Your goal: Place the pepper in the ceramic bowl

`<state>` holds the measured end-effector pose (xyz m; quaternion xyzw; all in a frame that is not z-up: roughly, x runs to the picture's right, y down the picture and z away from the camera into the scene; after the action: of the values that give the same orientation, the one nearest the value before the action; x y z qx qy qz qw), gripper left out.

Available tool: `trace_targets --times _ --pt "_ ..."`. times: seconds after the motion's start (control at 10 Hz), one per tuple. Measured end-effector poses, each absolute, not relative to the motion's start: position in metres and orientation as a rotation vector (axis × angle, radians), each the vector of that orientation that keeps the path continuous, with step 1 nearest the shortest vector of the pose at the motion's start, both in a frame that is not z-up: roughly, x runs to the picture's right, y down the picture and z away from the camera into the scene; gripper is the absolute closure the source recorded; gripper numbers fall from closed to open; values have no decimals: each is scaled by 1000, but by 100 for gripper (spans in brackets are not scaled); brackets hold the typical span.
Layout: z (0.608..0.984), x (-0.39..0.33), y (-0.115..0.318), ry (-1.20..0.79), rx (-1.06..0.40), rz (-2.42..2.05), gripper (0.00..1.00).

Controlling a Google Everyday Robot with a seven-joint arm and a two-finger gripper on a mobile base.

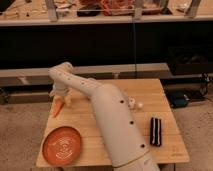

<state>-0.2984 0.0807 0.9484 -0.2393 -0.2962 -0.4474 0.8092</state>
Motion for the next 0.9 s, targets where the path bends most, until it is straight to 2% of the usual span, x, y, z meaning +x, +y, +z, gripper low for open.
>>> trace_targets --times 0.1,0.3,0.4,0.7,0.9 --pt "950 -302 84 -629 -527 -963 48" --pt "953 -304 87 -618 -549 -969 50" --pt "954 -302 88 -609 -561 -972 46" --pt "955 -303 90 -600 -582 -976 45" --pt "954 -302 90 -601 -586 -977 32"
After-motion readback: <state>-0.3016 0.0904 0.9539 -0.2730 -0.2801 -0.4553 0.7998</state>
